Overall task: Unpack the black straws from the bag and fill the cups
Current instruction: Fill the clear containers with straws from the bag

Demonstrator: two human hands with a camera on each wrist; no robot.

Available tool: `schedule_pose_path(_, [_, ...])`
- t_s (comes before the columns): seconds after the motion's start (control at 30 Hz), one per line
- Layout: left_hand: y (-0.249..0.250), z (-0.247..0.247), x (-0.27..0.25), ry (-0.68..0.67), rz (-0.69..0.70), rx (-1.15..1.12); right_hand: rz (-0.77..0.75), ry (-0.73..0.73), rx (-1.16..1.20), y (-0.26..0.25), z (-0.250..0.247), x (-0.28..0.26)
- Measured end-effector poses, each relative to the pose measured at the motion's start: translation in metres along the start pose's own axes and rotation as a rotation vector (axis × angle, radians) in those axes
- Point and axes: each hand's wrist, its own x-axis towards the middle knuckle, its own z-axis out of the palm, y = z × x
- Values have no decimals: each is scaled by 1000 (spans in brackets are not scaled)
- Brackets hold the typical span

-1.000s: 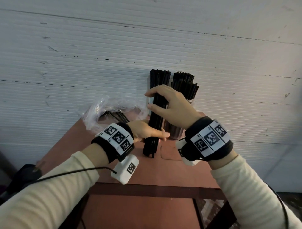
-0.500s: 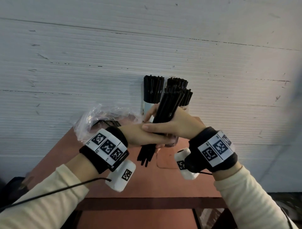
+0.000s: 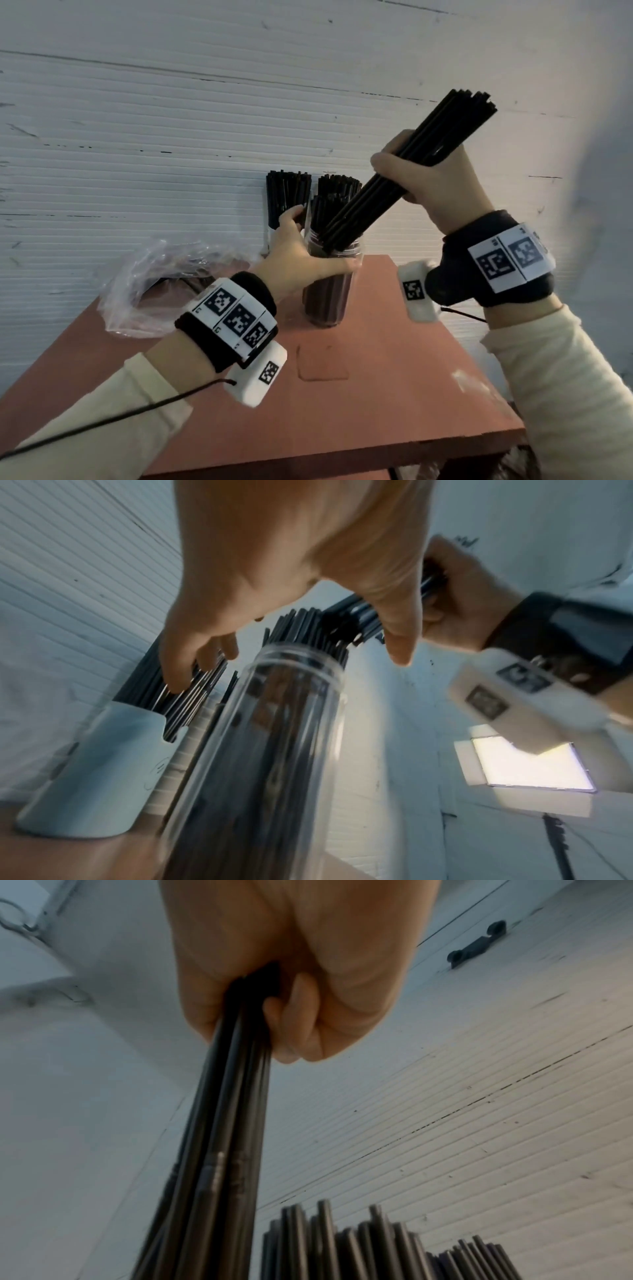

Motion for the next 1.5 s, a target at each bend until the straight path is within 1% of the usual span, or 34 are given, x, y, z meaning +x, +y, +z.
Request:
schedule_pose_path(0.13, [3, 6, 24, -84, 1, -47, 30, 37, 12, 3, -8, 21])
schedule_pose_path(0.37, [-2, 4, 46, -179, -23, -88, 13, 22, -180, 19, -3, 37])
schedule_pose_path(0.47, [-8, 3, 48, -172, -22, -71, 11, -18, -219, 19, -5, 44])
schedule_pose_path(0.6, [-14, -2, 47, -168, -26, -61, 3, -86, -259, 17, 5, 52])
schedule_pose_path(0.8, [-16, -5, 45, -172, -38, -57, -27, -54, -248, 16, 4, 63])
schedule_pose_path(0.9, [-16, -4, 45, -176, -38, -56, 5, -96, -263, 21, 8, 64])
schedule_pose_path(1.03, [-14, -5, 43, -180, -35, -42, 44, -117, -265, 23, 11, 69])
schedule_pose_path(1.2, [-14, -6, 43, -187, -45, -12, 21, -183, -271, 17, 18, 71])
schedule_pose_path(1.27, [-14, -6, 44, -183, -49, -16, 12, -181, -261, 18, 21, 70])
schedule_pose_path(1.5, [-15, -5, 42, -167, -45, -29, 54, -145, -233, 35, 19, 64])
